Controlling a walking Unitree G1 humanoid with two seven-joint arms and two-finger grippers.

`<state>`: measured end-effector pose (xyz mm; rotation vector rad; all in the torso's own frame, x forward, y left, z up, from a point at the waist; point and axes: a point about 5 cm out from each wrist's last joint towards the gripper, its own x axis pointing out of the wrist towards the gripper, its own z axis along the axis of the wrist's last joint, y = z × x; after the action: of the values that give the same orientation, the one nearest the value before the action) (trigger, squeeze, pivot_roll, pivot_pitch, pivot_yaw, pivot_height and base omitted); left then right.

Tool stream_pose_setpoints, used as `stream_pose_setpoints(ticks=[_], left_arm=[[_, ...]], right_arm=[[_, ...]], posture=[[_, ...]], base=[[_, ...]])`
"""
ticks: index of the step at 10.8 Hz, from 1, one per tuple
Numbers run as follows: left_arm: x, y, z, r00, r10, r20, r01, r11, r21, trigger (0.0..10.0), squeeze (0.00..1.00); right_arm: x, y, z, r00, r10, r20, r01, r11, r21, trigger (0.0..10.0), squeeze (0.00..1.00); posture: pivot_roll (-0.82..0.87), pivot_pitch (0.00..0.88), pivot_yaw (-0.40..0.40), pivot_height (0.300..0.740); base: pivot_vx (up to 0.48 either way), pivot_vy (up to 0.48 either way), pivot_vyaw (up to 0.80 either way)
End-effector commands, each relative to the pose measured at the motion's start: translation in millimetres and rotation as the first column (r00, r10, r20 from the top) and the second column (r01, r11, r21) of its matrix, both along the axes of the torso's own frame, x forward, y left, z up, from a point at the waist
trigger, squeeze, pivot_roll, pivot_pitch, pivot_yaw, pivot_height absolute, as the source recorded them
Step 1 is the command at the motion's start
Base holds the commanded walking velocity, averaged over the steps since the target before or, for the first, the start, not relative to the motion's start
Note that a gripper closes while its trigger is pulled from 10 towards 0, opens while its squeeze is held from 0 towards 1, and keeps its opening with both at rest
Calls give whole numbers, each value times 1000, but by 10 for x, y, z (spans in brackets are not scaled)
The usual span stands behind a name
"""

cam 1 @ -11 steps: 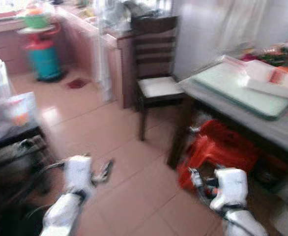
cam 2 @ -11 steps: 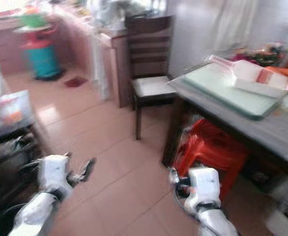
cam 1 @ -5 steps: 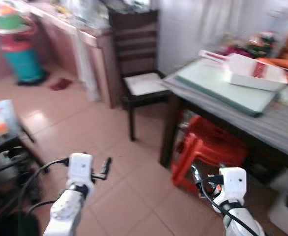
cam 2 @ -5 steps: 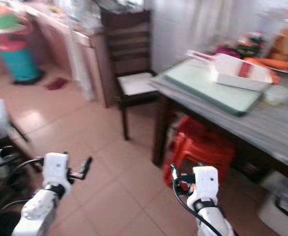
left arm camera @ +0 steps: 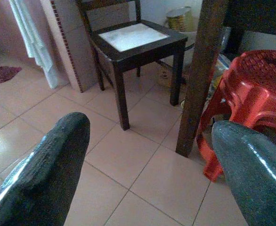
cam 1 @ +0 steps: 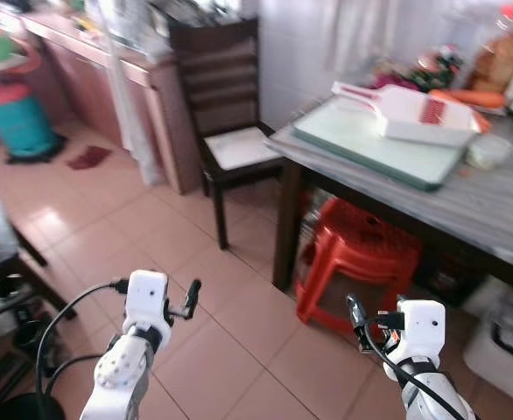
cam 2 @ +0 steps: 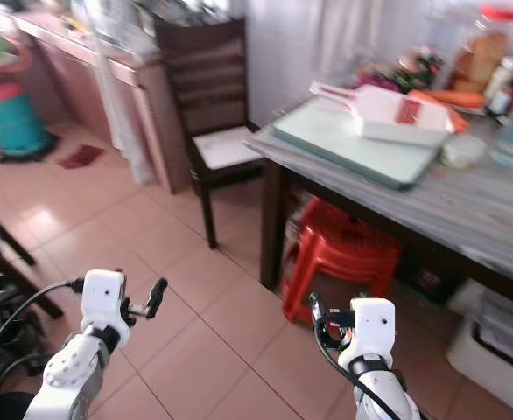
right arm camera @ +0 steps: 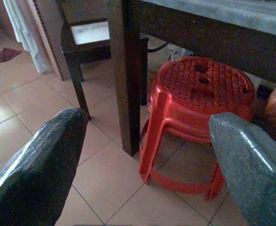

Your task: Setting the table

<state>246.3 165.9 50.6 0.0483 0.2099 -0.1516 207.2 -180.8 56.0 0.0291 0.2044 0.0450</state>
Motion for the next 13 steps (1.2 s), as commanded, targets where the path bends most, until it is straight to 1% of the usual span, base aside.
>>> stream_pose_setpoints(ticks=[1,3,5,12,13], left_arm=[[2,23,9,1000,8,-5,-8,1000,17,10000,0],[0,34,11,1000,8,-9,-8,1000,22,10000,0],[1,44,18,1000,13,-8,-13,1000,23,10000,0],[15,42,21,1000,9,-10,-9,1000,28,10000,0],[25,36,39,1000,-14,-1,14,1000,17,10000,0]], right_arm=[[4,4,9,1000,-9,0,9,1000,5,10000,0],[4,-3,7,1000,-12,-2,12,1000,4,10000,0],[3,3,6,1000,-12,-2,12,1000,6,10000,0],[18,8,9,1000,-19,4,19,1000,10,10000,0],[19,11,9,1000,-22,4,22,1000,12,10000,0]], posture=[[29,25,18,740],[30,29,22,740],[32,31,22,740],[30,32,27,740],[29,32,29,740]], base=[[0,0,-494],[0,0,-550],[-253,0,-550],[-340,0,-555],[0,0,0]])
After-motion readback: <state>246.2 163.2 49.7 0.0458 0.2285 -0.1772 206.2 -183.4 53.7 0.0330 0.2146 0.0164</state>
